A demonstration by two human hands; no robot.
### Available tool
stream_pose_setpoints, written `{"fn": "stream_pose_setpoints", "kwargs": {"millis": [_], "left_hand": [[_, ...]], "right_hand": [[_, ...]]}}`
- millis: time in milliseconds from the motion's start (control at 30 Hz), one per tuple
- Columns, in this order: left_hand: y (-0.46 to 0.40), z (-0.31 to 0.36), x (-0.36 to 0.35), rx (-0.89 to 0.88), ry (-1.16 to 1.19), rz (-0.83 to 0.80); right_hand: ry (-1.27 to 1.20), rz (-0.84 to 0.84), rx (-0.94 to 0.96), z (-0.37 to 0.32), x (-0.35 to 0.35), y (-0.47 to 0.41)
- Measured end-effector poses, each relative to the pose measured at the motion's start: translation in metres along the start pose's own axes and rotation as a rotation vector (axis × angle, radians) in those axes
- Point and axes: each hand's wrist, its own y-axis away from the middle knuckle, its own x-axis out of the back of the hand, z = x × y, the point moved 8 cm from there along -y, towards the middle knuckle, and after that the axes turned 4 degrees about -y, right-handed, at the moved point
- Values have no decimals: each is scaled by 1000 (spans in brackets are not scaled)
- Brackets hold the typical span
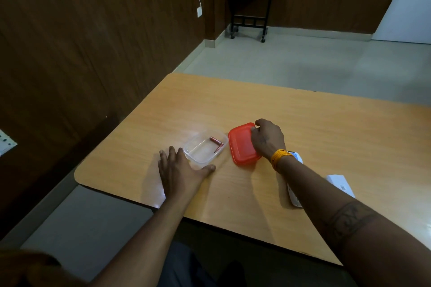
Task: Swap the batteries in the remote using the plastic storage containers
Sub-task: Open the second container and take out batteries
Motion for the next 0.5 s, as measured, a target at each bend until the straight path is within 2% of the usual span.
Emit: {"fn": "stream_pose_setpoints", "kwargs": {"millis": [133, 300, 500], "left_hand": [[0, -4, 1, 1, -69, -30], [-3, -5, 1, -12, -111, -44], [-4, -6, -1, -30, -110, -85]], "right_hand": [[113, -5, 16, -3, -2, 4], [232, 57, 204, -38, -6, 17], [367, -90, 379, -95, -45, 37]]}}
